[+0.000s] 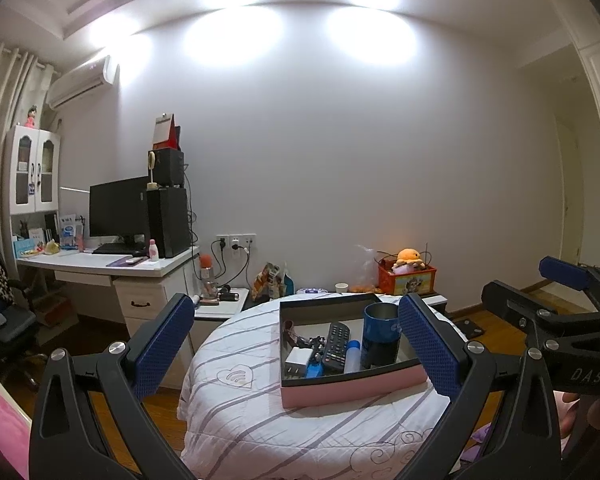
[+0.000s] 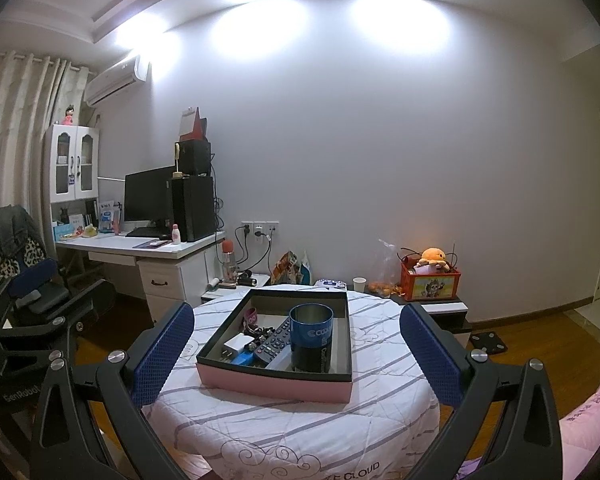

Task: Organize rigid objects

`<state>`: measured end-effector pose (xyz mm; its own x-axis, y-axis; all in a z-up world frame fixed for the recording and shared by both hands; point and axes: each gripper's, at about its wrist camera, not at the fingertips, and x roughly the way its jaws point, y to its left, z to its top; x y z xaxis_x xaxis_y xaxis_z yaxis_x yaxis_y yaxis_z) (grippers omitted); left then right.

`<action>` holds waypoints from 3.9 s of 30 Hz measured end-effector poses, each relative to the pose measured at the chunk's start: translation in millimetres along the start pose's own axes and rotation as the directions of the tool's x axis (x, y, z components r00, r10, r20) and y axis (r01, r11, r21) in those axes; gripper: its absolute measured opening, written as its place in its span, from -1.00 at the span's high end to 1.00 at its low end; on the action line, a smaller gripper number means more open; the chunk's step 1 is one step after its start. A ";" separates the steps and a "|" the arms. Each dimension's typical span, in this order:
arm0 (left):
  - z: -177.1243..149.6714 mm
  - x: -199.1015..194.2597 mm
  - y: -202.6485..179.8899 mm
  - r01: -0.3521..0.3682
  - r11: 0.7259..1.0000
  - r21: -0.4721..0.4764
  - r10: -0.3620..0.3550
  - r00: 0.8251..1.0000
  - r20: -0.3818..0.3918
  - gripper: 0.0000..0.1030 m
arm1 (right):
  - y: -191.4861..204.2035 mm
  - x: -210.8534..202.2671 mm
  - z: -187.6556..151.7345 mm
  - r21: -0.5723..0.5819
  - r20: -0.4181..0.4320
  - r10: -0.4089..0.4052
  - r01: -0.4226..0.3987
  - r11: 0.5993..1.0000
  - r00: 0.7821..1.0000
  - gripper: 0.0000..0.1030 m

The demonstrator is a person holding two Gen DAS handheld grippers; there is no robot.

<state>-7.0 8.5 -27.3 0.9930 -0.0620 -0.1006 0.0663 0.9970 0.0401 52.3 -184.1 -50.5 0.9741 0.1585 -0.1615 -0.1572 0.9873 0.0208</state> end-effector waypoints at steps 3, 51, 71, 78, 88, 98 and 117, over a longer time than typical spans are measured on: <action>-0.1 0.5 -1.0 -0.001 1.000 0.000 0.001 1.000 -0.001 -1.00 | -0.2 0.7 0.3 0.002 -0.001 0.002 -0.002 1.000 1.000 -1.00; -2.2 4.1 -0.8 -0.006 1.000 0.005 0.006 1.000 -0.008 -1.00 | -1.1 -0.7 2.4 -0.016 -0.005 -0.006 0.006 1.000 1.000 -1.00; -6.7 3.0 2.0 -0.006 1.000 0.004 0.006 1.000 -0.012 -1.00 | -2.1 -0.1 0.8 -0.018 -0.008 -0.006 0.006 1.000 1.000 -1.00; -9.8 1.7 3.9 -0.005 1.000 0.004 0.005 1.000 -0.014 -1.00 | -2.4 -0.3 0.9 -0.018 -0.009 -0.005 0.005 1.000 1.000 -1.00; -12.4 -0.2 3.6 0.006 1.000 -0.003 -0.006 1.000 -0.003 -1.00 | -3.2 -1.4 -1.1 -0.020 -0.006 -0.009 0.009 1.000 1.000 -1.00; -10.8 2.2 0.1 0.035 0.999 -0.010 -0.035 0.999 0.006 -1.00 | -10.4 -4.6 -3.4 -0.026 0.002 -0.028 0.028 0.999 1.000 -1.00; -6.2 3.1 -2.3 0.044 0.999 -0.012 -0.044 0.999 -0.008 -1.00 | -8.3 -5.3 -0.1 -0.035 -0.001 -0.030 0.029 0.999 1.000 -1.00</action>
<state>-4.7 6.3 -33.9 0.9883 -0.1054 -0.1100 0.1086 0.9938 0.0241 48.4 -193.2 -49.9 0.9782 0.1293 -0.1628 -0.1340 0.9908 -0.0183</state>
